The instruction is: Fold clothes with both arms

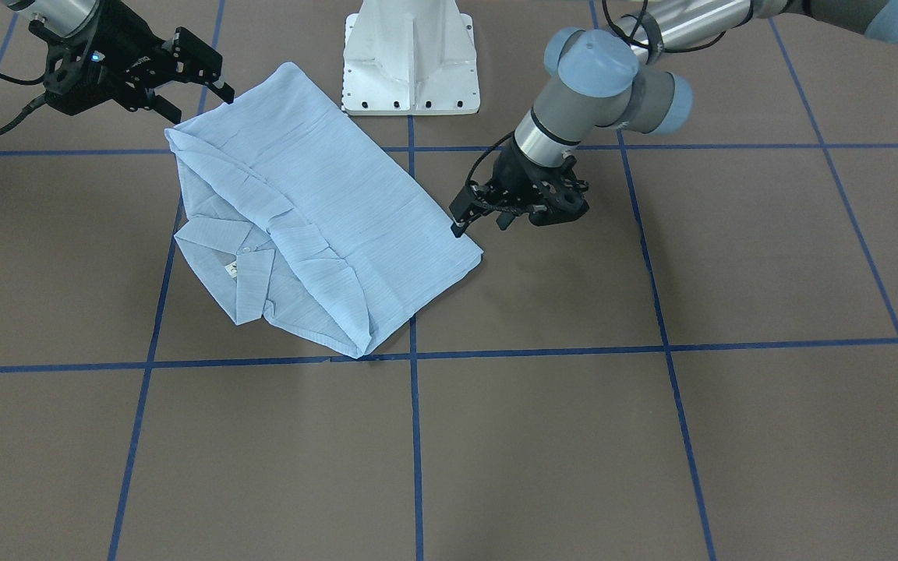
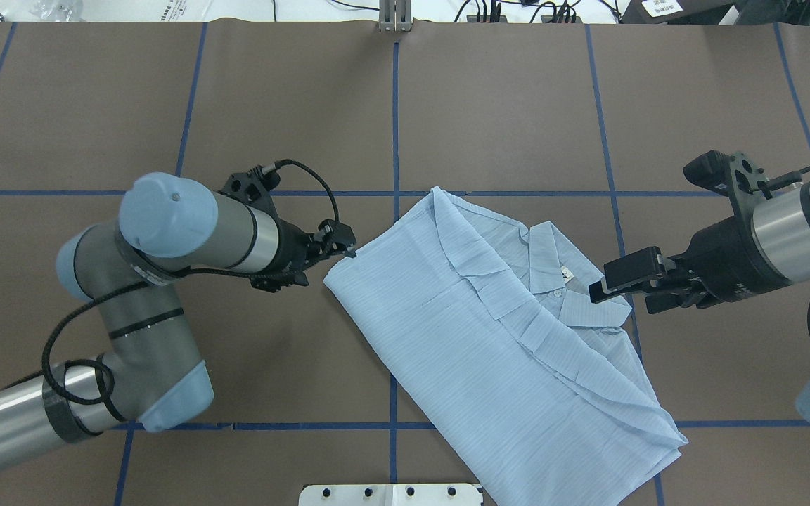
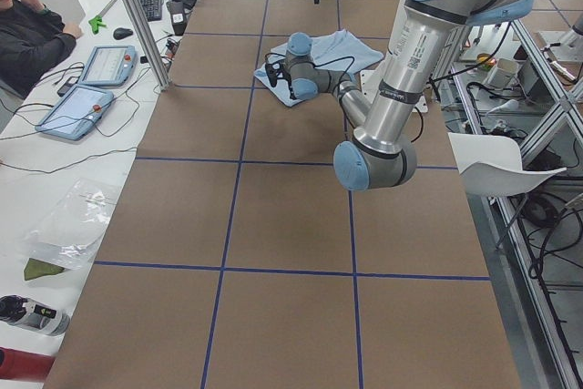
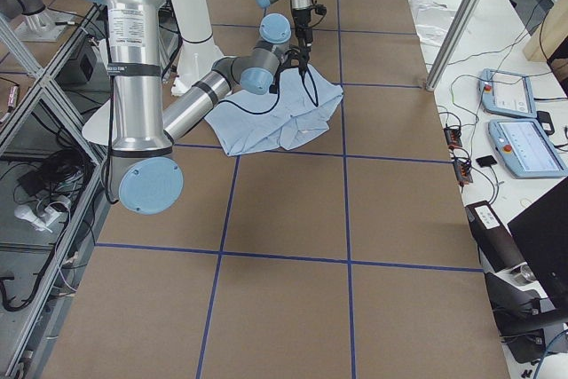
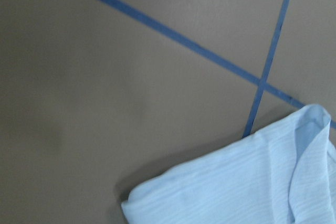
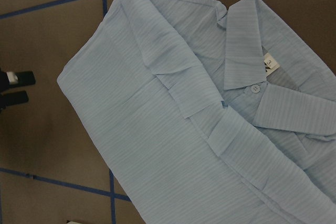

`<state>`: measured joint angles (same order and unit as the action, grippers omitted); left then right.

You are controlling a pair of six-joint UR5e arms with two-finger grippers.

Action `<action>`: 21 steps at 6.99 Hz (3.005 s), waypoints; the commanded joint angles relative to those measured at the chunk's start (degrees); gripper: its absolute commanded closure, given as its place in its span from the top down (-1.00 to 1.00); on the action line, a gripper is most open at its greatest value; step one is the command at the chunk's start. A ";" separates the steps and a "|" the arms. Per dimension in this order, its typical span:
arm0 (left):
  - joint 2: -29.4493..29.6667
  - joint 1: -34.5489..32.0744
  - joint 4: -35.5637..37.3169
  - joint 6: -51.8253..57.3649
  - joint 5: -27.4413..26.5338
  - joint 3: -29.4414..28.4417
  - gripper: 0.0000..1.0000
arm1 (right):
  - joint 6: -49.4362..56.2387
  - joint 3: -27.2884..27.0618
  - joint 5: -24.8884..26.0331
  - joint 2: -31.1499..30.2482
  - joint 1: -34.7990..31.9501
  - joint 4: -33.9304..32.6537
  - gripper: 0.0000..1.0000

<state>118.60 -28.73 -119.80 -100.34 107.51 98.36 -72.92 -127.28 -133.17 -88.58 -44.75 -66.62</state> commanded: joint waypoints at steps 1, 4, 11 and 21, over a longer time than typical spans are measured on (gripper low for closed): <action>1.18 4.02 1.59 -1.61 -3.18 -1.83 0.85 | 0.15 0.71 0.72 0.16 -0.51 0.00 1.00; 1.81 3.94 1.59 -1.61 -5.11 -4.22 0.72 | 0.24 0.90 0.81 0.16 -0.60 0.00 1.00; 2.07 3.41 2.20 -1.43 -7.49 -5.72 0.42 | 0.24 1.69 0.81 0.16 -0.60 0.00 1.00; 3.39 -1.31 2.29 -0.56 -6.97 -7.12 -1.00 | 0.68 2.04 0.81 0.16 -1.12 0.00 1.00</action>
<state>121.99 -27.80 -117.64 -101.19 100.40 91.26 -72.36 -125.40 -132.36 -88.56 -45.58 -66.62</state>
